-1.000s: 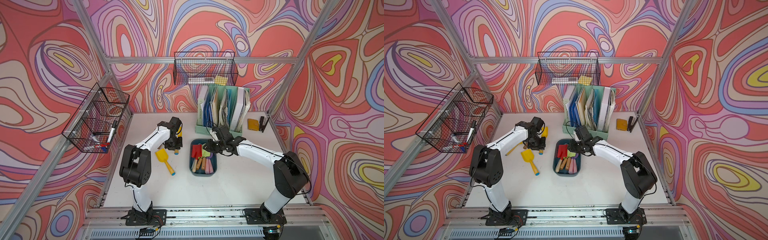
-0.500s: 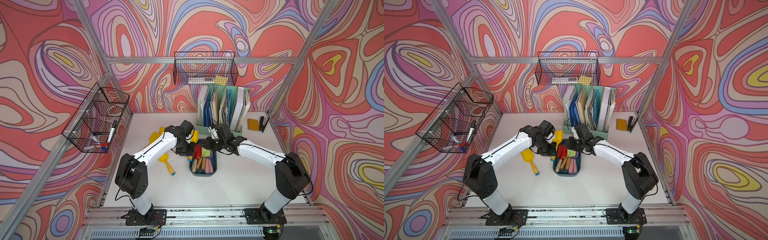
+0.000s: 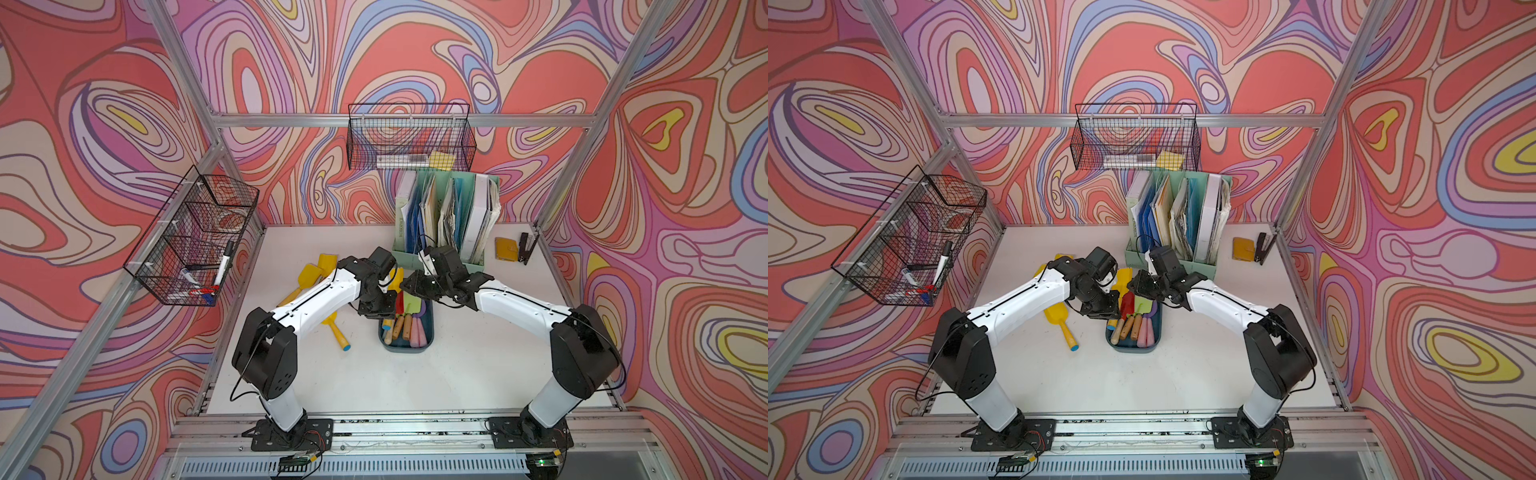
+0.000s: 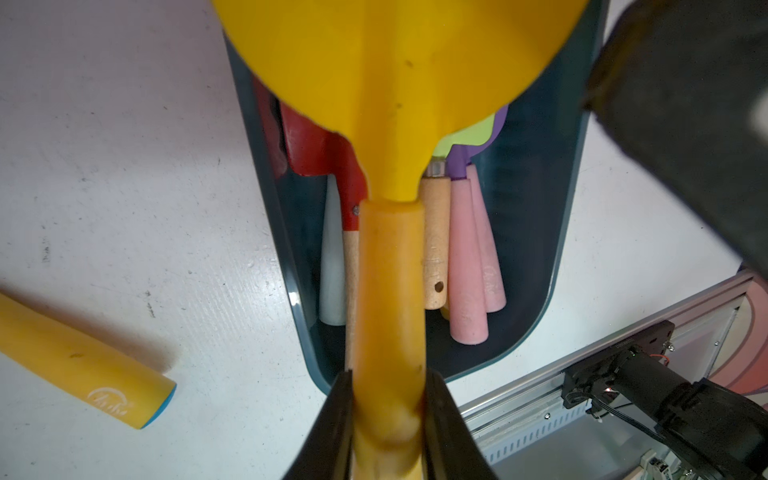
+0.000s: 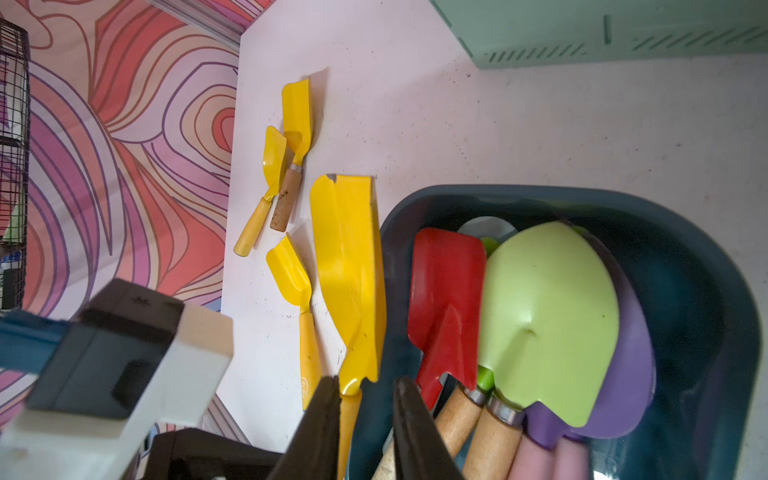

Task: Put the shovel into the storage box
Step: Place the shovel in the storage box.

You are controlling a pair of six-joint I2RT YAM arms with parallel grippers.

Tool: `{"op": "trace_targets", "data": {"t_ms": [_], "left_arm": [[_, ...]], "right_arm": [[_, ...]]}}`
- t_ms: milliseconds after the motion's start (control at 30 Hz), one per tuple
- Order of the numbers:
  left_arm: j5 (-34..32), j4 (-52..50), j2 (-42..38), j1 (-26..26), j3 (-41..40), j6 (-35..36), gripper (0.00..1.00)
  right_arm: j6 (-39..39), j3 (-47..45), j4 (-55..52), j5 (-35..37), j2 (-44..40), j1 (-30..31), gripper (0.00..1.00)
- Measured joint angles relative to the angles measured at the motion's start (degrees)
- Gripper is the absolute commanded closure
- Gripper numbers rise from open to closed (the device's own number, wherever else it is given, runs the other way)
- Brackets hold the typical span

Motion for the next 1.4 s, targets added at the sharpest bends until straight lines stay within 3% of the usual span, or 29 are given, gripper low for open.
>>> {"op": "trace_targets", "data": {"t_ms": [733, 1033, 1133, 1200, 1300, 1400], "left_arm": [[0.6, 0.0, 0.0, -1.0, 0.0, -1.3, 0.94], [0.3, -0.2, 0.0, -1.2, 0.0, -1.3, 0.94], [0.2, -0.4, 0.0, -1.3, 0.1, -1.2, 0.93], [0.1, -0.5, 0.0, -1.3, 0.2, -1.2, 0.85], [0.0, -0.6, 0.0, -1.3, 0.3, -1.1, 0.49], [0.3, -0.5, 0.0, -1.4, 0.7, -1.0, 0.26]], "right_arm": [[0.5, 2.6, 0.2, 2.3, 4.0, 0.6, 0.82], [0.1, 2.6, -0.7, 3.3, 4.1, 0.7, 1.0], [-0.2, 2.6, -1.2, 3.5, 4.1, 0.7, 1.0], [-0.2, 2.6, -1.2, 3.6, 4.1, 0.7, 1.0], [-0.2, 2.6, -1.2, 3.7, 4.1, 0.7, 1.0], [0.2, 2.6, -1.1, 3.6, 4.1, 0.7, 1.0]]}}
